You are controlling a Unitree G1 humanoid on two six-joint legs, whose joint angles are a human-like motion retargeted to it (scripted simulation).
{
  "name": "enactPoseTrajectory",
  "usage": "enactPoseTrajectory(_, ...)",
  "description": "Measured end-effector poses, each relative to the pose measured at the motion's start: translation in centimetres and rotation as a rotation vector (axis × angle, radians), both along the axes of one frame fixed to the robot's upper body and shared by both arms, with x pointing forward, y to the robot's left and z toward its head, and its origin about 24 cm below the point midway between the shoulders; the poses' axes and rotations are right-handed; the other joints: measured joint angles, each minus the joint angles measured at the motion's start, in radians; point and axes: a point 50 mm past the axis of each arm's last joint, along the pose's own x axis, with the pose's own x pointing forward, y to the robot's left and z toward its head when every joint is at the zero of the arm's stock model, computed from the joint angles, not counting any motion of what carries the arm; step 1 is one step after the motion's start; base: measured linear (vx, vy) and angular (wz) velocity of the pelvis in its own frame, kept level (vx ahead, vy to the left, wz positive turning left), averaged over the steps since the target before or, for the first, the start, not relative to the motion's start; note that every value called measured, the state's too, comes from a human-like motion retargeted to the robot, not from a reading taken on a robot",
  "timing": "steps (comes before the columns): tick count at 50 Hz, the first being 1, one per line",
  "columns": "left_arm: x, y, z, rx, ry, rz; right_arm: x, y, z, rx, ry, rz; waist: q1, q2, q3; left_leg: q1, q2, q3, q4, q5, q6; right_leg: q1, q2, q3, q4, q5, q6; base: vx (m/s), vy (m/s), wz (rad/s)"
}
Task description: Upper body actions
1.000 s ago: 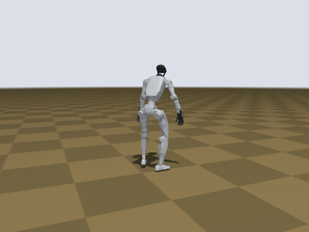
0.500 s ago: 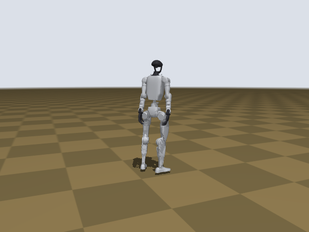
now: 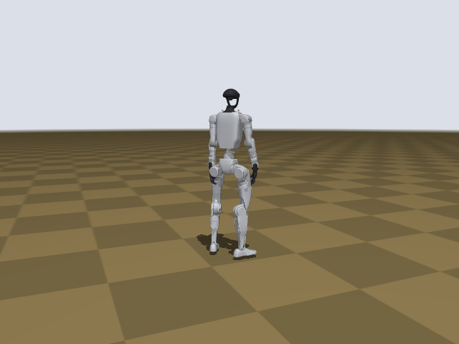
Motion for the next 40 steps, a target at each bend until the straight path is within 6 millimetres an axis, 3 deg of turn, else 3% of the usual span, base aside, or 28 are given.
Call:
enactPoseTrajectory(5, -0.5, 0.8, 0.0, 0.054, 0.015, -0.009, -1.4, -0.6, -0.3, -0.03, 0.054, 0.006, 0.011, -0.006, 0.006, 0.0, -0.005, -0.009, 0.001, 0.0, 0.003, 0.006, -0.005, -0.009, 0.0, 0.001, 0.002, 0.0, 0.0, 0.0)
enactPoseTrajectory(13, -3.0, 2.3, 0.2, 0.101, 0.11, 0.031, -5.8, -2.9, -0.6, -0.209, 0.205, 0.174, 0.02, -0.01, 0.016, 0.001, -0.009, -0.021, 0.002, -0.001, 0.007, 0.014, -0.009, -0.019, 0.001, 0.0, 0.005, 0.0, 0.0, 0.0)
enactPoseTrajectory(19, -4.8, 3.0, 0.4, 0.113, 0.174, 0.106, -8.6, -3.9, -0.5, -0.262, 0.299, 0.182, 0.017, -0.011, 0.028, 0.003, -0.011, -0.022, 0.003, -0.001, 0.009, 0.016, -0.011, -0.02, 0.002, 0.002, 0.005, 0.0, 0.0, 0.0)
enactPoseTrajectory(24, -5.1, 3.4, 0.5, 0.118, 0.193, 0.135, -9.3, -4.3, -0.3, -0.272, 0.327, 0.117, 0.012, -0.011, 0.052, 0.005, -0.011, -0.018, 0.005, 0.0, 0.012, 0.015, -0.012, -0.017, 0.004, 0.007, 0.002, -0.01, 0.0, -0.01)
enactPoseTrajectory(28, -4.3, 4.1, 0.5, 0.132, 0.173, 0.108, -8.4, -4.4, -0.3, -0.279, 0.306, 0.063, 0.012, -0.01, 0.08, -0.002, -0.011, -0.017, 0.011, 0.005, 0.017, 0.012, -0.013, -0.014, 0.005, 0.013, -0.002, -0.08, -0.02, -0.01)
enactPoseTrajectory(31, -2.3, 5.5, 0.7, 0.161, 0.143, 0.029, -7.0, -4.3, -0.2, -0.283, 0.265, 0.016, 0.014, -0.009, 0.112, -0.019, -0.013, -0.028, 0.021, 0.011, 0.021, 0.004, -0.021, -0.017, 0.012, 0.016, -0.005, -0.14, -0.03, 0.17)
enactPoseTrajectory(34, 1.3, 6.6, 0.9, 0.197, 0.086, -0.092, -4.4, -4.0, -0.1, -0.27, 0.197, -0.017, 0.026, -0.012, 0.151, -0.045, -0.018, -0.04, 0.035, 0.019, 0.025, -0.014, -0.033, -0.023, 0.029, 0.015, -0.013, -0.19, -0.07, 0.2)
enactPoseTrajectory(37, 6.9, 6.8, 1.6, 0.227, -0.055, -0.178, 0.0, -3.7, 0.6, -0.261, 0.073, -0.011, 0.045, -0.014, 0.196, -0.093, -0.017, -0.038, 0.059, 0.024, 0.03, -0.064, -0.048, -0.008, 0.07, 0.006, -0.022, -0.3, -0.08, -0.05)
enactPoseTrajectory(40, 14.5, 6.4, 3.5, 0.25, -0.266, -0.233, 6.6, -3.2, 2.4, -0.254, -0.129, 0.031, 0.066, -0.012, 0.249, -0.19, 0.002, -0.032, 0.127, 0.014, 0.033, -0.155, -0.061, 0.01, 0.141, -0.017, -0.037, -0.46, -0.1, -0.13)
